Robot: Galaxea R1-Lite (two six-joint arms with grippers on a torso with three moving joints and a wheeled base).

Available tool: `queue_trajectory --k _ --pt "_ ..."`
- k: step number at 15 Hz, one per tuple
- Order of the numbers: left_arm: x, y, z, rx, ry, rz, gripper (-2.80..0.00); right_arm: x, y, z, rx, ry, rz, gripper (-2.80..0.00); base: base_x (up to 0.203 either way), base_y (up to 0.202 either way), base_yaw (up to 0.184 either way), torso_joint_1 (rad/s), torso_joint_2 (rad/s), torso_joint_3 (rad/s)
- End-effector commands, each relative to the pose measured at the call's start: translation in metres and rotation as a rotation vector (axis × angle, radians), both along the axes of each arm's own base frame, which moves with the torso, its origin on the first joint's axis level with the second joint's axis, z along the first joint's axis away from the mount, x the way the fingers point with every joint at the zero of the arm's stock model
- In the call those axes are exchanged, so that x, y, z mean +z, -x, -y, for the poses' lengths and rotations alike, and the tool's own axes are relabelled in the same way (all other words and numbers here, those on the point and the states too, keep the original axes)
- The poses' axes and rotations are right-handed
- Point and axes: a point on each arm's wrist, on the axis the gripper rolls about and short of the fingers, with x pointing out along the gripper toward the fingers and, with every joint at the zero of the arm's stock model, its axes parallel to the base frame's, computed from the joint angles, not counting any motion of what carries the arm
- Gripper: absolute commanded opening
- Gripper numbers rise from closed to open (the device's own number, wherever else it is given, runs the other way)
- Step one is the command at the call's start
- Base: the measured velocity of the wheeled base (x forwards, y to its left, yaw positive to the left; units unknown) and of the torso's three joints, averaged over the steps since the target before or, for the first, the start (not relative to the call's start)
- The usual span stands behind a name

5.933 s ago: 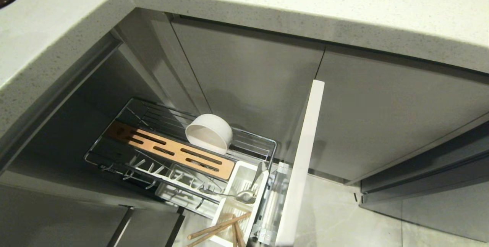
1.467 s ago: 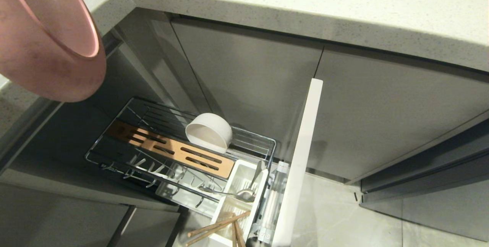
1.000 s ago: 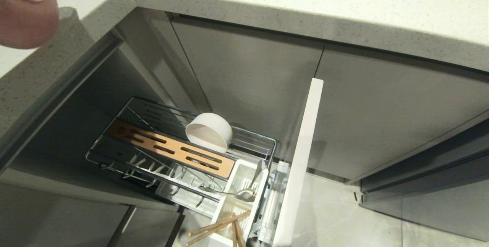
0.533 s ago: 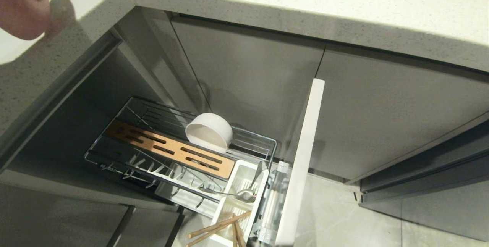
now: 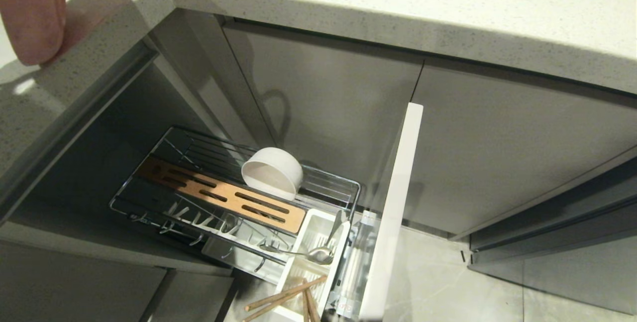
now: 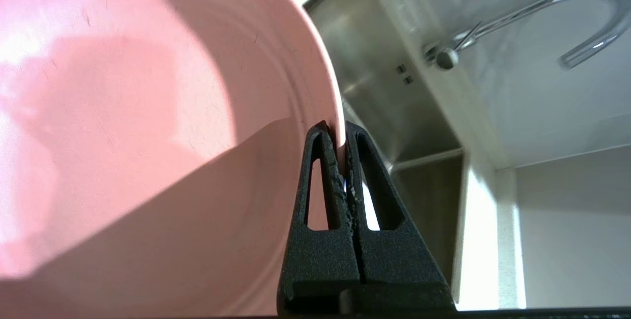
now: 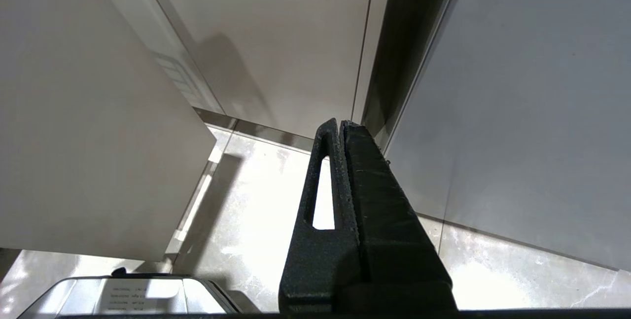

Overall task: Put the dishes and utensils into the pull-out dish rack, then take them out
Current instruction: Pick up the plate and place it in the cupboard

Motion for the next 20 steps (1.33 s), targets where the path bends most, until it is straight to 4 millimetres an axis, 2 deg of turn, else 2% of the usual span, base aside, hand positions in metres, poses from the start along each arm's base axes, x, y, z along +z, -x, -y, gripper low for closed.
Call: queue_trajectory --k 1,4,7,12,20 --pt "-0.002 0.002 0.021 -0.044 0.014 -0.020 -2.80 -0.007 -0.002 0.000 0.000 0.000 -0.026 -2.80 0.000 0.000 0.000 0.000 0.00 0.000" --pt "0.002 0.007 0.039 -0.060 0.072 -0.003 -2.80 -0.007 -0.002 0.000 0.000 0.000 -0.026 -2.80 0.000 0.000 0.000 0.000 0.00 0.000" --pt "0.008 0.010 0.034 -0.050 0.038 0.034 -2.80 -0.007 -0.002 0.000 0.000 0.000 -0.027 -2.80 0.000 0.000 0.000 0.000 0.00 0.000" --pt "0.011 0.014 0.037 -0.041 0.095 0.040 -2.80 -0.007 -0.002 0.000 0.000 0.000 -0.026 -2.80 0.000 0.000 0.000 0.000 0.00 0.000" --pt "-0.023 0.010 0.064 -0.028 0.144 -0.076 -2.80 -0.007 -0.002 0.000 0.000 0.000 -0.026 -2.80 0.000 0.000 0.000 0.000 0.00 0.000"
